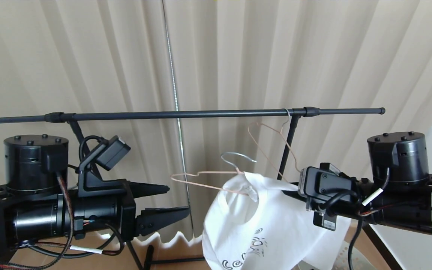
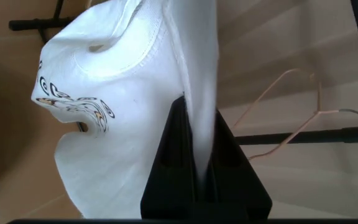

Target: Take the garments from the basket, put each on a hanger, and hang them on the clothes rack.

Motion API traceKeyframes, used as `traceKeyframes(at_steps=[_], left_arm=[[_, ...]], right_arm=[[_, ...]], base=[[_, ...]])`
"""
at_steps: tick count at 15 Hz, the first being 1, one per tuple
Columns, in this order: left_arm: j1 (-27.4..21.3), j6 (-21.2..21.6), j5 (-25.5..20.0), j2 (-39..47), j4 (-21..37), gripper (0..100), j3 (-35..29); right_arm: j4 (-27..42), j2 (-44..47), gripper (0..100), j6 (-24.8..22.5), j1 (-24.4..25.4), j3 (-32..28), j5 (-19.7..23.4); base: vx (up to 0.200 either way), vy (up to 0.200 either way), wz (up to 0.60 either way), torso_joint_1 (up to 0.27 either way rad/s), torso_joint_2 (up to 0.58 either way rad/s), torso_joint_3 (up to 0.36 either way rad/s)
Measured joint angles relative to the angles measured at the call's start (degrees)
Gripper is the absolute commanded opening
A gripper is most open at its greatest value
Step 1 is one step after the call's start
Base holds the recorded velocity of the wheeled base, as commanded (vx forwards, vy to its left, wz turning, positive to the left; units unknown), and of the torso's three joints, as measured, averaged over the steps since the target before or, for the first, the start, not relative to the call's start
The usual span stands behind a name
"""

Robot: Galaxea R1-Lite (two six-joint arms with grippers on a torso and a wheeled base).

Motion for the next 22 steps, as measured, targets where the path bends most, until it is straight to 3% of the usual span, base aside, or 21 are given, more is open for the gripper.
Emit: traceKeyframes(at_steps=[3, 8, 10, 16, 18, 22], left_arm=[[-5.4, 2.3, 14.2, 0.8, 6.8, 100, -4.2], [-14.7, 2.3, 27.8, 8.5, 7.7, 100, -5.8], [-16.8, 1.0, 36.6, 12.5, 7.7, 100, -6.9], [-22.0, -7.7, 49.2, 21.6, 7.4, 100, -12.2], [-22.8, -9.6, 51.5, 23.8, 6.9, 100, -13.6], [-22.9, -12.2, 59.4, 28.0, 1.2, 100, -16.1]], right_arm=[[-5.9, 2.2, 0, 3.5, 0.2, 3.6, -3.2], [-12.8, 4.1, 0, 8.3, 2.6, 4.6, -9.1], [-14.2, 4.2, 0, 8.6, 3.7, 5.0, -9.8], [-14.4, 3.1, 0, 9.1, 7.1, 5.8, -10.0], [-14.3, 2.4, 0, 10.1, 7.9, 6.1, -10.0], [-14.3, 1.3, 0, 10.4, 8.5, 6.5, -9.9]], base=[[0.0, 0.0, 0.0, 0.0, 0.0, 0.0], [0.0, 0.0, 0.0, 0.0, 0.0, 0.0], [0.0, 0.0, 0.0, 0.0, 0.0, 0.0], [0.0, 0.0, 0.0, 0.0, 0.0, 0.0], [0.0, 0.0, 0.0, 0.0, 0.0, 0.0], [0.0, 0.0, 0.0, 0.0, 0.0, 0.0]])
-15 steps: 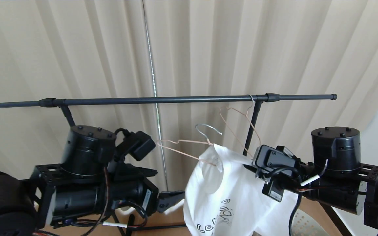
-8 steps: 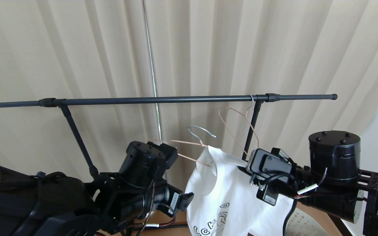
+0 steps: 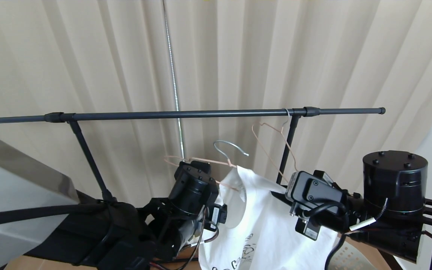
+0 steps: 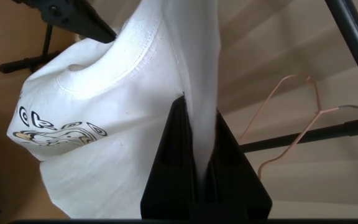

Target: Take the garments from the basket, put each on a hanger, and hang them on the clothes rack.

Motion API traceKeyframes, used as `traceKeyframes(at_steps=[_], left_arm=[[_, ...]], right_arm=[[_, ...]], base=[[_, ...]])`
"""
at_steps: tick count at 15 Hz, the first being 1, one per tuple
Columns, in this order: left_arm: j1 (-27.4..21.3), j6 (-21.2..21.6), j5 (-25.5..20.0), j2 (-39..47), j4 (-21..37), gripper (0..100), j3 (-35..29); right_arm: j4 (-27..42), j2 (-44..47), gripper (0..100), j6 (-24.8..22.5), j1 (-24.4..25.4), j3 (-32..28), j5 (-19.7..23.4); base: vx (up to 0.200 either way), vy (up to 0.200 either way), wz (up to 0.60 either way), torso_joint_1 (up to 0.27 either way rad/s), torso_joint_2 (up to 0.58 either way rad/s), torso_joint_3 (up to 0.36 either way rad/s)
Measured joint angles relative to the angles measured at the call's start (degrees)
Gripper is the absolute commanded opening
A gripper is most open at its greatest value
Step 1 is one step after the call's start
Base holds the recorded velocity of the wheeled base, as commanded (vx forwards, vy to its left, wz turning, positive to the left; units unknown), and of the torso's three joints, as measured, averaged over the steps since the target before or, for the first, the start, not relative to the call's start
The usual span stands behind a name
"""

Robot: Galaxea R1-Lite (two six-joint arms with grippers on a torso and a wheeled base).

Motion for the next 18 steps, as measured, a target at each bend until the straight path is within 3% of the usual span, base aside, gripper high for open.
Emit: traceKeyframes(at_steps=[6, 18], left_arm=[[0.4, -1.0, 6.5, 6.2, -8.3, 100, -2.2], [4.5, 0.2, 7.7, 10.0, -8.4, 100, -3.2]], right_arm=[[0.1, -1.9, 0, 0.1, 1.9, 0.9, 0.1], [0.1, -5.9, 0, 0.1, -0.4, 0.9, 0.2]], base=[[0.0, 0.0, 0.0, 0.0, 0.0, 0.0], [0.0, 0.0, 0.0, 0.0, 0.0, 0.0]])
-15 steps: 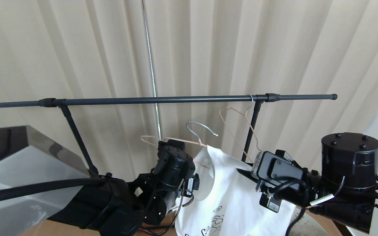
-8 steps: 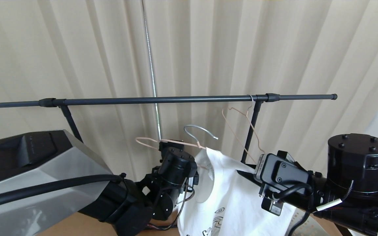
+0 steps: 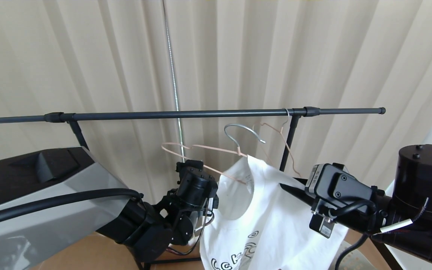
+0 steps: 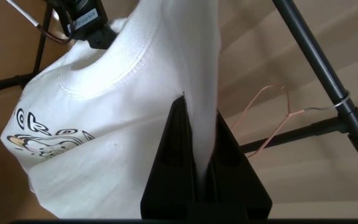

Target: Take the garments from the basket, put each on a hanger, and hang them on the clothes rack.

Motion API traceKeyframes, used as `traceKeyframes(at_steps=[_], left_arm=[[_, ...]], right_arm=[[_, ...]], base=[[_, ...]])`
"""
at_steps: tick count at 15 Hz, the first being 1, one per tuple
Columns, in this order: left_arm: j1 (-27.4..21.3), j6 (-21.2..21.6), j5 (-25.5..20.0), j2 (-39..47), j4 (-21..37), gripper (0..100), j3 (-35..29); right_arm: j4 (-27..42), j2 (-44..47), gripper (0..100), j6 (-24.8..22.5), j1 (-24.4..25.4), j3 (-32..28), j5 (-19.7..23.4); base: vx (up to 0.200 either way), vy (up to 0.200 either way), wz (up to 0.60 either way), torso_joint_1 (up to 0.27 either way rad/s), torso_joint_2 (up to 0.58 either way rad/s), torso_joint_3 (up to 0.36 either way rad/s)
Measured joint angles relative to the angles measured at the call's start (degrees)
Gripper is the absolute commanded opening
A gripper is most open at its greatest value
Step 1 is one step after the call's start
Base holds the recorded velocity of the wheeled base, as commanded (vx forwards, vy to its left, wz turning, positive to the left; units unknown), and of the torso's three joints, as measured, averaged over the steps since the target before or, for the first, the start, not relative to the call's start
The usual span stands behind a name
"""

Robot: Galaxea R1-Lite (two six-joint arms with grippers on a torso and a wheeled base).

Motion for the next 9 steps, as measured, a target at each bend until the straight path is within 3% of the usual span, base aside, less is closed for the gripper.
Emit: traceKeyframes(at_steps=[4, 5, 9], left_arm=[[0.4, 0.1, 0.0, 0.5, 0.0, 100, 0.0], [0.5, 0.1, 0.0, 0.5, 0.0, 0, 0.0], [0.8, 0.2, 0.0, -0.4, -0.3, 0, 0.2]], right_arm=[[0.0, -0.7, 0, 0.0, -2.0, 0.0, 0.2], [0.0, -0.8, 0, 0.0, -2.6, -0.1, 0.3], [0.0, -1.1, 0, 0.0, -3.7, -0.2, 0.4]], base=[[0.0, 0.0, 0.0, 0.0, 0.0, 0.0], [0.0, 0.0, 0.0, 0.0, 0.0, 0.0], [0.0, 0.0, 0.0, 0.0, 0.0, 0.0]])
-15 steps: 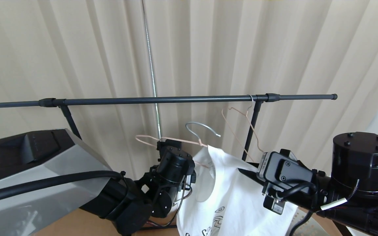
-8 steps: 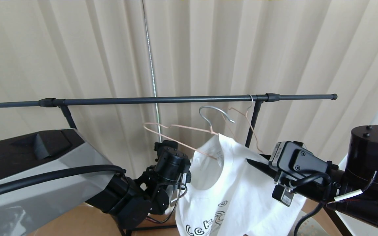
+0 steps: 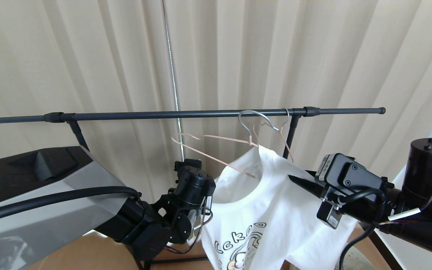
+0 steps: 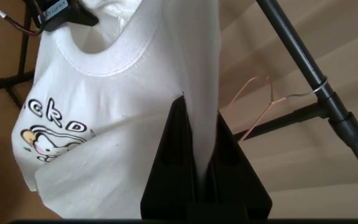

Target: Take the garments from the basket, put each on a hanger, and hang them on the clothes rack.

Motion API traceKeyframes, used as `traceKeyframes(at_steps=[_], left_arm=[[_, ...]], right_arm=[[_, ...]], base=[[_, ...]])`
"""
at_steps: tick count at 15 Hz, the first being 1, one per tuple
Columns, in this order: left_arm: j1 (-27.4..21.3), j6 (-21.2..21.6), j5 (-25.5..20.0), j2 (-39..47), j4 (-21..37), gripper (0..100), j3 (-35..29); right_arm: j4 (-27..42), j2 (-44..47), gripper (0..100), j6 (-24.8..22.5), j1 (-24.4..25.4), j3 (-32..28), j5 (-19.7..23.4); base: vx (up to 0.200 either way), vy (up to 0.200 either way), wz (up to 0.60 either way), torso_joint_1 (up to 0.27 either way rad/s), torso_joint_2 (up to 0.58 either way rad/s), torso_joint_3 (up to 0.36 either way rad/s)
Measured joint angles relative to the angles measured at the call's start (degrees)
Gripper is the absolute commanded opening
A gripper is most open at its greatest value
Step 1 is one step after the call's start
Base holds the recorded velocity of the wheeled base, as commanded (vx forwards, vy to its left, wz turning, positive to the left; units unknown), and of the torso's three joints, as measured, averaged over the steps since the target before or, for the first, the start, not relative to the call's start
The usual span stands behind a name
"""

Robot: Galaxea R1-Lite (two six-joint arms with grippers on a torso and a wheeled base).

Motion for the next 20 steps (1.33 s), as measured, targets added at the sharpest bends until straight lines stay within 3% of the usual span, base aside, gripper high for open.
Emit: traceKeyframes(at_steps=[7, 9, 14, 20], left_arm=[[4.3, 1.6, -0.2, -6.9, 0.0, 0, 0.0], [5.9, 1.8, -0.5, -7.3, 0.1, 0, -0.3], [8.9, 1.9, -0.6, -7.4, 0.0, 0, -1.5], [10.7, 1.8, -0.8, -7.1, -0.1, 0, -2.6]], right_arm=[[0.2, 1.0, 0, 0.8, -0.1, 0.1, 1.5], [0.6, 1.1, 0, 3.1, -0.2, 0.1, 6.5], [0.8, 1.8, 0, 3.5, -4.5, 0.5, 15.9], [1.0, 2.2, 0, 3.3, -6.0, 0.8, 17.8]], base=[[0.0, 0.0, 0.0, 0.0, 0.0, 0.0], [0.0, 0.0, 0.0, 0.0, 0.0, 0.0], [0.0, 0.0, 0.0, 0.0, 0.0, 0.0], [0.0, 0.0, 0.0, 0.0, 0.0, 0.0]])
